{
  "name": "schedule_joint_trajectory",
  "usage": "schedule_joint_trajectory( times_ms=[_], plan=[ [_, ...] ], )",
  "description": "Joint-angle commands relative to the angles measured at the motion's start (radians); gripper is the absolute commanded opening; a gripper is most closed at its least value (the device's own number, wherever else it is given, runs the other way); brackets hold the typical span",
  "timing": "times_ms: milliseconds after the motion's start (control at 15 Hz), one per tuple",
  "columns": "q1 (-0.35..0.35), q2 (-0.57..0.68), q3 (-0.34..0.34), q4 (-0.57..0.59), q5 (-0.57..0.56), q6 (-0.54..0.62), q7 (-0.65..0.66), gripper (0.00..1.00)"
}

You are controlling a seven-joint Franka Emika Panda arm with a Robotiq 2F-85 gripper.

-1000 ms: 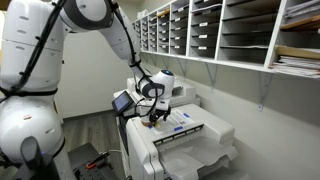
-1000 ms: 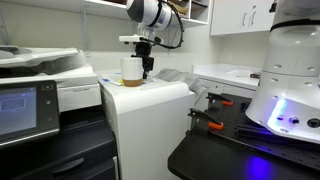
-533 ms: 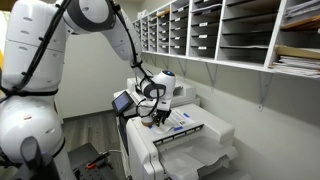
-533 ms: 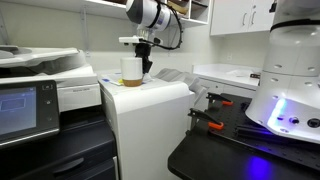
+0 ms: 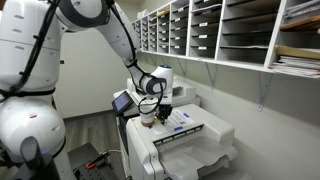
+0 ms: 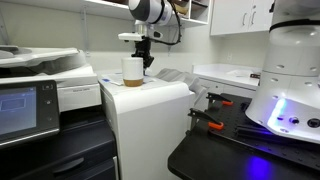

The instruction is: Place the yellow marker in the white mug

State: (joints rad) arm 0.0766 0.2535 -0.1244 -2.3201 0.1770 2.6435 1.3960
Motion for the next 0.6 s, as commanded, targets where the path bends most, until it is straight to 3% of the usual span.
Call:
schedule_joint_trajectory(
  times_ms=[0,333,533],
  plan=[
    [0.024,-0.065,-0.051,-0.024,-0.129,-0.026,0.101,0.05],
    [0.02,-0.131,-0.074,-0.032,-0.342,-0.013,0.266,0.05],
    [0.019,-0.192,-0.055,-0.022,-0.531,-0.097,0.32,0.05]
  ],
)
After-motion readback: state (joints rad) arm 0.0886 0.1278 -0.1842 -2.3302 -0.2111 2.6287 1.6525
